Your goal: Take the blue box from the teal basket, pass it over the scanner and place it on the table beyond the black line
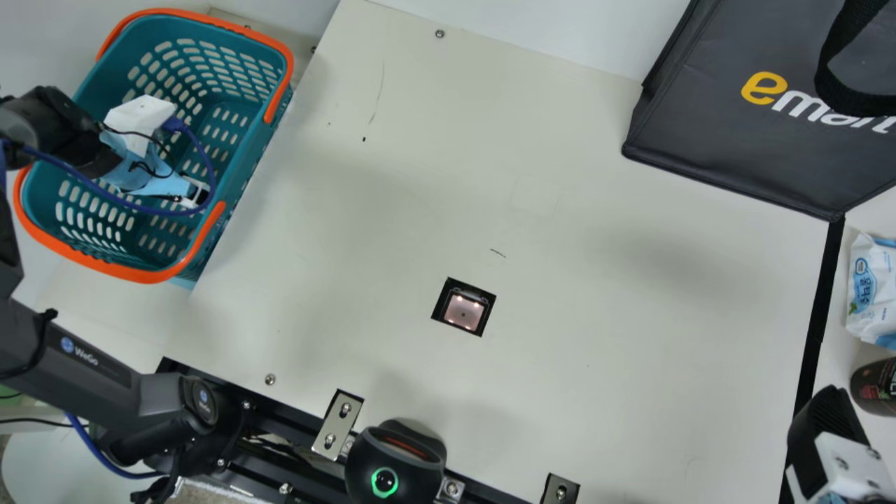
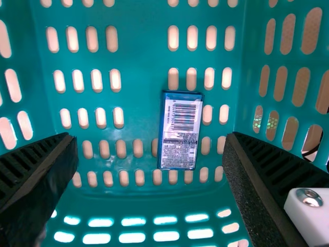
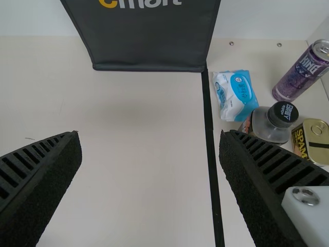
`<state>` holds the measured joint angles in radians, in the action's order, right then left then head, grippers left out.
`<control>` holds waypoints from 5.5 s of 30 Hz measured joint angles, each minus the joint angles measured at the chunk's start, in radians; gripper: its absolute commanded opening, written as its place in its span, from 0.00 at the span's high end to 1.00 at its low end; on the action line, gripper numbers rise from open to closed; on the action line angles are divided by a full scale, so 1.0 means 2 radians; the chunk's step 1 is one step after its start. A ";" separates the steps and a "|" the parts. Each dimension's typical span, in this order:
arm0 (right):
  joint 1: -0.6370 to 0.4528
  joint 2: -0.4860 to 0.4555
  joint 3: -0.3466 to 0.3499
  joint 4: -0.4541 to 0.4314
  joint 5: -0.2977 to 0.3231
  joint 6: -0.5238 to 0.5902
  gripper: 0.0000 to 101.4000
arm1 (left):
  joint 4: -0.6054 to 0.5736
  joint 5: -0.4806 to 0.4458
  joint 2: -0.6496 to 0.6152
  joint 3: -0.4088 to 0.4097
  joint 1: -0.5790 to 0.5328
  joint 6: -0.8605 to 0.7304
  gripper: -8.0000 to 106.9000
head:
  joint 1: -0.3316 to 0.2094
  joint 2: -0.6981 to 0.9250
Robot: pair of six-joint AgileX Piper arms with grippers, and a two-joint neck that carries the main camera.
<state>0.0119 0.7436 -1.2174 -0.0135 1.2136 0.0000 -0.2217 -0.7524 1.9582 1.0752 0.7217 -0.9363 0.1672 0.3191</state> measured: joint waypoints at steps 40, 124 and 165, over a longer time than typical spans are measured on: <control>0.000 0.000 0.000 0.000 -0.001 0.000 0.06 | 0.019 0.153 0.041 -0.079 -0.013 -0.029 0.15 | 0.000 -0.001; 0.000 0.000 0.000 0.000 -0.001 0.000 0.06 | -0.020 0.136 0.075 -0.054 -0.004 -0.087 1.00 | 0.000 0.000; 0.000 0.000 0.000 0.000 0.000 0.000 0.06 | -0.046 0.119 0.043 -0.043 -0.002 -0.066 0.22 | 0.000 -0.001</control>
<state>0.0119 0.7436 -1.2174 -0.0135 1.2134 0.0000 -0.3131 -0.5136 2.0444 0.9890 0.7168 -1.0680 0.1672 0.3175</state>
